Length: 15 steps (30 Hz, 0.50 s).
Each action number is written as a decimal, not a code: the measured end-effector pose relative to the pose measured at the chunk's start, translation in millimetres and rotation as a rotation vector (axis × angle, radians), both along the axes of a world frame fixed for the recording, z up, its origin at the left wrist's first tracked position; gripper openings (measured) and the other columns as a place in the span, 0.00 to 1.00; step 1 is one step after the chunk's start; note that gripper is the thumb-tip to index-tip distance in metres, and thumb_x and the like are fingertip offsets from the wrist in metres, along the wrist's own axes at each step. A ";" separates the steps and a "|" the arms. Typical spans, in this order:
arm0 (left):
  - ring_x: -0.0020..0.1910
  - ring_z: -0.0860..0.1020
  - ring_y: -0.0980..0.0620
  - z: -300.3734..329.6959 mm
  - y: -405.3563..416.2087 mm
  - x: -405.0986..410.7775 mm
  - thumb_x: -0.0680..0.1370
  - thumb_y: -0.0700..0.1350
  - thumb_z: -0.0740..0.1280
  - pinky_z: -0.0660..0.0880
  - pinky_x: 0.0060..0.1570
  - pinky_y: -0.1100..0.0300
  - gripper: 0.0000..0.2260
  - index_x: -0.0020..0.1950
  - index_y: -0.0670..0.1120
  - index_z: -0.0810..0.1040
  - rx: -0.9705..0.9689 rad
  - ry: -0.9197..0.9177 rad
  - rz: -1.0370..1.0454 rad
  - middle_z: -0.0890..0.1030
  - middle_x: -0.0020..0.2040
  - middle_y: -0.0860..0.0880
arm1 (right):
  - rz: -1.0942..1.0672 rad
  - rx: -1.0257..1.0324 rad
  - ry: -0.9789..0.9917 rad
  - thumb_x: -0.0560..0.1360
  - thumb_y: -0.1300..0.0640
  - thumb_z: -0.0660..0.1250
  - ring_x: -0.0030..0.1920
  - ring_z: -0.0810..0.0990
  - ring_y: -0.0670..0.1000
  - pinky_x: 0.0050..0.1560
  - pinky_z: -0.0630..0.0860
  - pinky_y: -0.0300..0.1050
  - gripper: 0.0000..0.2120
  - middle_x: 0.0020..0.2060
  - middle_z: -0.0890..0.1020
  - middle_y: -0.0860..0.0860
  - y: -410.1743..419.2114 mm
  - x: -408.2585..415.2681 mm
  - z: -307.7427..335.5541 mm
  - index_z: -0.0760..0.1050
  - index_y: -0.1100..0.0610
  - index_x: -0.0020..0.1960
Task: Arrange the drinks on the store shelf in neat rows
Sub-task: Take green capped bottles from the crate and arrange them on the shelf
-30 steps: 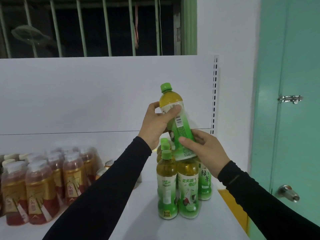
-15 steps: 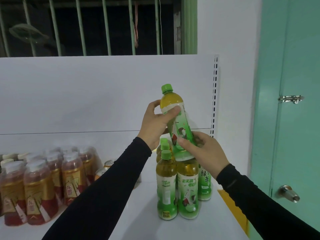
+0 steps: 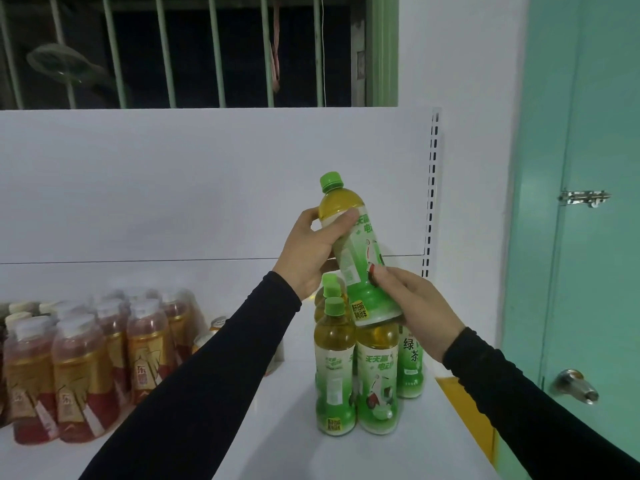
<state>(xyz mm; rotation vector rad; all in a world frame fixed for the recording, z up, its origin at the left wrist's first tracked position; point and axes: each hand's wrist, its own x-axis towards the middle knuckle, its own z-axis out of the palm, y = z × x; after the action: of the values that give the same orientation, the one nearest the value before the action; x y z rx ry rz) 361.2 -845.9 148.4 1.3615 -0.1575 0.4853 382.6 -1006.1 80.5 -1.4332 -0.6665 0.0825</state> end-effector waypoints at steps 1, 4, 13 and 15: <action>0.39 0.85 0.49 -0.8 -0.6 0.6 0.75 0.48 0.75 0.80 0.34 0.55 0.23 0.66 0.45 0.71 0.006 -0.010 0.017 0.83 0.50 0.44 | -0.089 -0.080 -0.107 0.69 0.39 0.68 0.52 0.84 0.44 0.51 0.80 0.42 0.23 0.50 0.86 0.46 0.6 -0.9 -0.5 0.79 0.50 0.59; 0.40 0.86 0.50 -1.2 -3.3 1.9 0.74 0.48 0.76 0.81 0.35 0.56 0.24 0.65 0.48 0.70 0.028 -0.041 0.039 0.83 0.54 0.43 | -0.271 -0.149 -0.223 0.67 0.40 0.73 0.49 0.81 0.34 0.50 0.77 0.34 0.17 0.48 0.84 0.40 4.5 -0.4 -1.9 0.78 0.44 0.53; 0.36 0.83 0.53 2.5 1.0 -0.2 0.79 0.49 0.71 0.79 0.35 0.56 0.20 0.68 0.46 0.71 0.013 0.018 -0.088 0.82 0.47 0.47 | 0.168 0.176 0.271 0.71 0.47 0.66 0.54 0.81 0.60 0.59 0.76 0.59 0.25 0.56 0.82 0.62 -1.0 2.4 -2.4 0.78 0.61 0.62; 0.36 0.83 0.52 1.7 0.2 0.9 0.77 0.48 0.72 0.79 0.35 0.56 0.22 0.69 0.46 0.71 0.017 0.013 -0.056 0.82 0.48 0.46 | 0.181 0.153 0.261 0.72 0.46 0.65 0.54 0.82 0.59 0.58 0.76 0.58 0.24 0.56 0.83 0.60 -1.6 3.1 -3.8 0.78 0.59 0.62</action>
<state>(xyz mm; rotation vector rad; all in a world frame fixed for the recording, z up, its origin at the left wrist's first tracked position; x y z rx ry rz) 362.2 -845.7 150.1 1.3729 -0.1886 0.4291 385.7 -1007.7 76.6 -1.1880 -0.5722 0.3475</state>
